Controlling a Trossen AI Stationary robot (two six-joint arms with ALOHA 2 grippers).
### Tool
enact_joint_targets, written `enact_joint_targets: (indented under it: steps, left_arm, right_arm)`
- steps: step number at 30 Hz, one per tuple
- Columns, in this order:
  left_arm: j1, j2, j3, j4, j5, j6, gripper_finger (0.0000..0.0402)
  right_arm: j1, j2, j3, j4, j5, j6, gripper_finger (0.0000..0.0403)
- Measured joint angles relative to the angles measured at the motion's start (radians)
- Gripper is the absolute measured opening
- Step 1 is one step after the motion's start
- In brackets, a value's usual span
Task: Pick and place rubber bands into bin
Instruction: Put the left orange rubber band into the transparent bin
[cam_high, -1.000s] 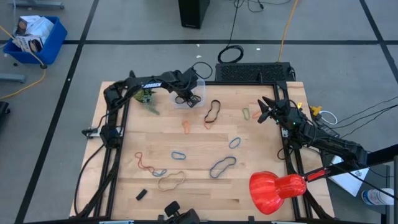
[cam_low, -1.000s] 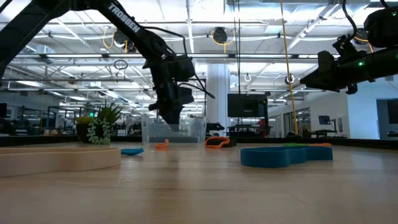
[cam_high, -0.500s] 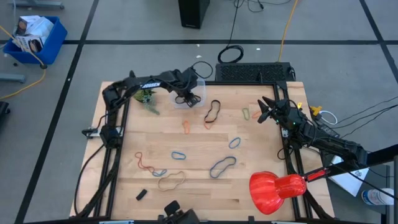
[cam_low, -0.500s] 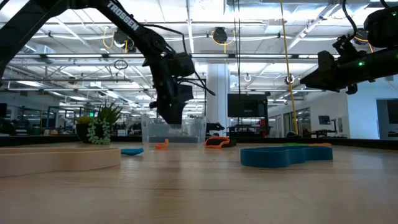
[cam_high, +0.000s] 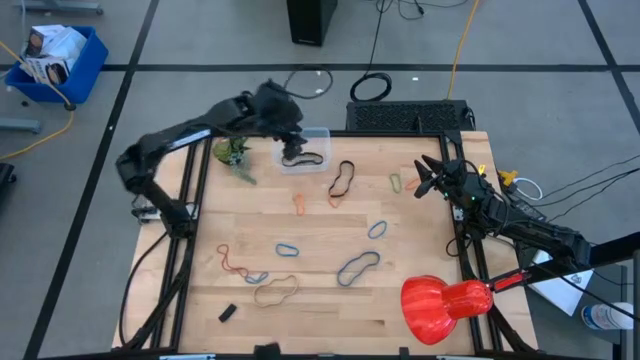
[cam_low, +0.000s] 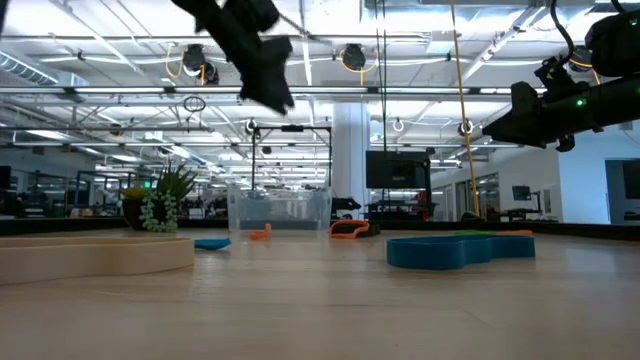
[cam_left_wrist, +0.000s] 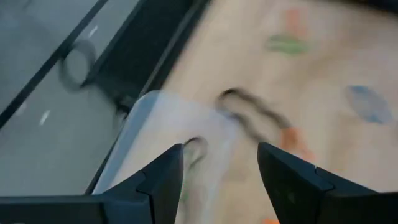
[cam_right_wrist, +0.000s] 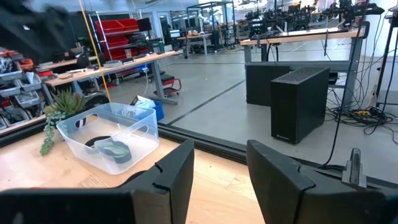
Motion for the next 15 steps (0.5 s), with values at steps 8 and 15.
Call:
enact_joint_targets:
  steps: [8,15]
  left_arm:
    - [-0.033,-0.174,0.000,-0.016,0.123,0.080,0.0214]
    - [-0.083,-0.161,0.000,-0.157,0.125,0.216,0.0214]
  right_arm:
    - [0.000,0.000,0.000,0.000,0.000,0.000,0.0141]
    - [0.000,0.000,0.000,0.000,0.000,0.000,0.0141]
